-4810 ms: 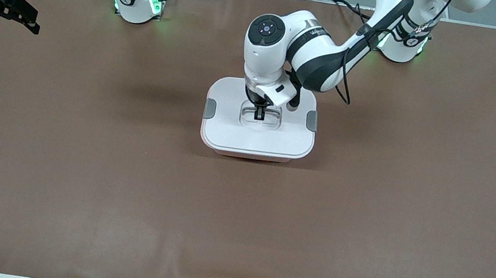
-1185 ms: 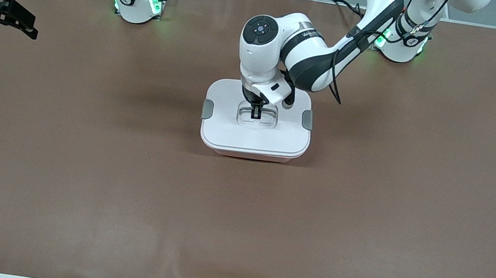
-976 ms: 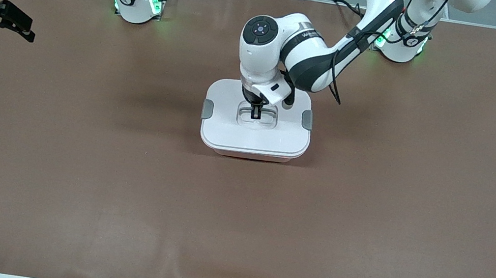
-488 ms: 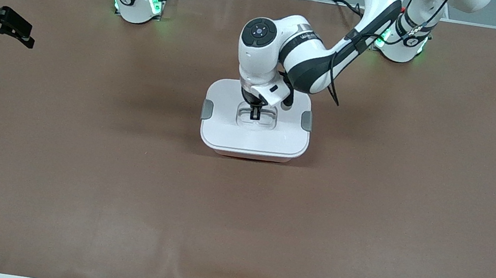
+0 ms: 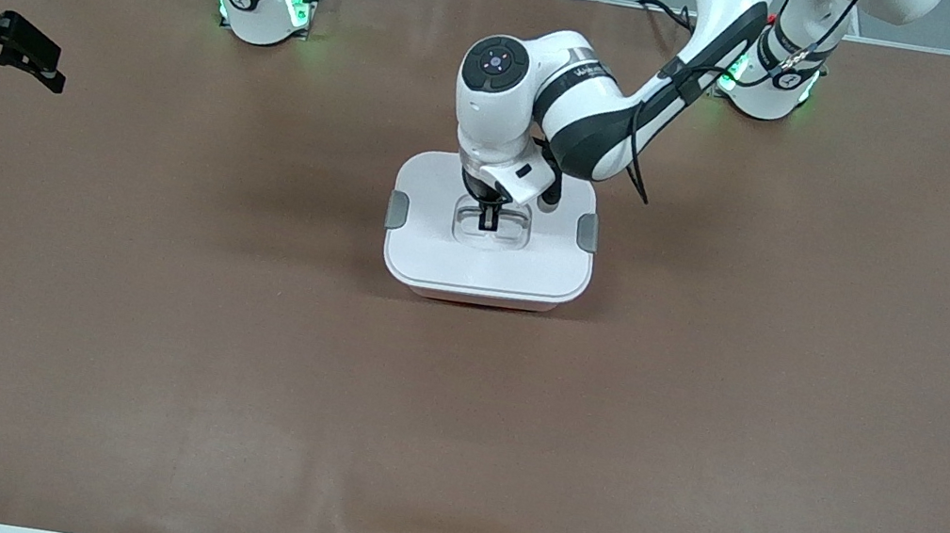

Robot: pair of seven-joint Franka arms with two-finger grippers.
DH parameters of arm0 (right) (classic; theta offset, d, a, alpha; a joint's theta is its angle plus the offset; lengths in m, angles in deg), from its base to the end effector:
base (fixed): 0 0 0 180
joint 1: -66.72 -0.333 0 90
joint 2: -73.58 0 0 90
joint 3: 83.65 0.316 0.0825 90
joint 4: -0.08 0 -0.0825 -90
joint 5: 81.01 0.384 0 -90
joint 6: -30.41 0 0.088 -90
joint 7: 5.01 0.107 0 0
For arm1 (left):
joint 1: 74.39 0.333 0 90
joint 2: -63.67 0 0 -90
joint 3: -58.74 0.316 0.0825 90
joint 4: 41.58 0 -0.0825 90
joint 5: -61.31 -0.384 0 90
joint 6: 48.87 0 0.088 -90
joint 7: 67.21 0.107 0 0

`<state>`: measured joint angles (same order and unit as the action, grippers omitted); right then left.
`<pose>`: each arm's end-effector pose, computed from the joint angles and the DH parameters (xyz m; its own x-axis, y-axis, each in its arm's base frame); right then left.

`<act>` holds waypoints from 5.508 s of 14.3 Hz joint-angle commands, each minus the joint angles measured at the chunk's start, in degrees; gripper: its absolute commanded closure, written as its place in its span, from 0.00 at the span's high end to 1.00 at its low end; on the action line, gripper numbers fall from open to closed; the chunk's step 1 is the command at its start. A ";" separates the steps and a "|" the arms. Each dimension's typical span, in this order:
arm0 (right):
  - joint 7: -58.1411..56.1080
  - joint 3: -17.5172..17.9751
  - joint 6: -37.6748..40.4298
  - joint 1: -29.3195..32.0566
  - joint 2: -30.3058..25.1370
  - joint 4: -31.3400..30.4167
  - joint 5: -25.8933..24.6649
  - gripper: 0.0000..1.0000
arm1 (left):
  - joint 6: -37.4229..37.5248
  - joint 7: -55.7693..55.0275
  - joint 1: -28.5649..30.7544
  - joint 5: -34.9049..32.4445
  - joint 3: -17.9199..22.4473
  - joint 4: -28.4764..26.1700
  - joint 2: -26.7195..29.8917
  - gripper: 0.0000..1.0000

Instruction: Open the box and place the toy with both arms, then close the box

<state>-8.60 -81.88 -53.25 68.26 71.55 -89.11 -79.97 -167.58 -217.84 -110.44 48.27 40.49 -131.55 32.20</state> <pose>0.5320 0.0046 0.6410 0.9959 0.0685 -0.0599 0.0674 -0.9975 -0.0208 0.4362 -0.5343 0.3333 -0.0418 0.9986 0.0315 0.9989 0.0412 0.0204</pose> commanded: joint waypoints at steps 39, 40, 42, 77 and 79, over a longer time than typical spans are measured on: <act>3.85 0.68 -0.97 0.74 0.10 1.30 -0.42 1.00 | 21.50 97.25 32.35 8.73 0.23 7.78 18.99 1.00; 3.76 0.68 -0.97 0.74 0.10 1.30 -0.42 1.00 | 21.50 99.88 33.23 8.64 0.23 7.87 19.07 1.00; 3.68 0.68 -0.97 0.74 0.10 1.30 -0.42 1.00 | 21.50 109.35 36.30 8.56 0.14 7.87 19.16 1.00; 3.85 0.68 0.87 0.83 3.79 5.26 -0.51 1.00 | 32.84 143.40 35.87 13.92 17.02 -0.21 34.89 1.00; 3.33 0.60 1.40 0.91 3.70 5.00 -0.51 1.00 | 33.54 144.12 35.61 13.92 17.98 -0.13 34.98 1.00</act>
<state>-5.34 -81.89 -53.44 68.51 74.37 -85.79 -79.99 -134.34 -75.49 -73.85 61.11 56.77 -130.37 65.82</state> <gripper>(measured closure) 0.000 0.000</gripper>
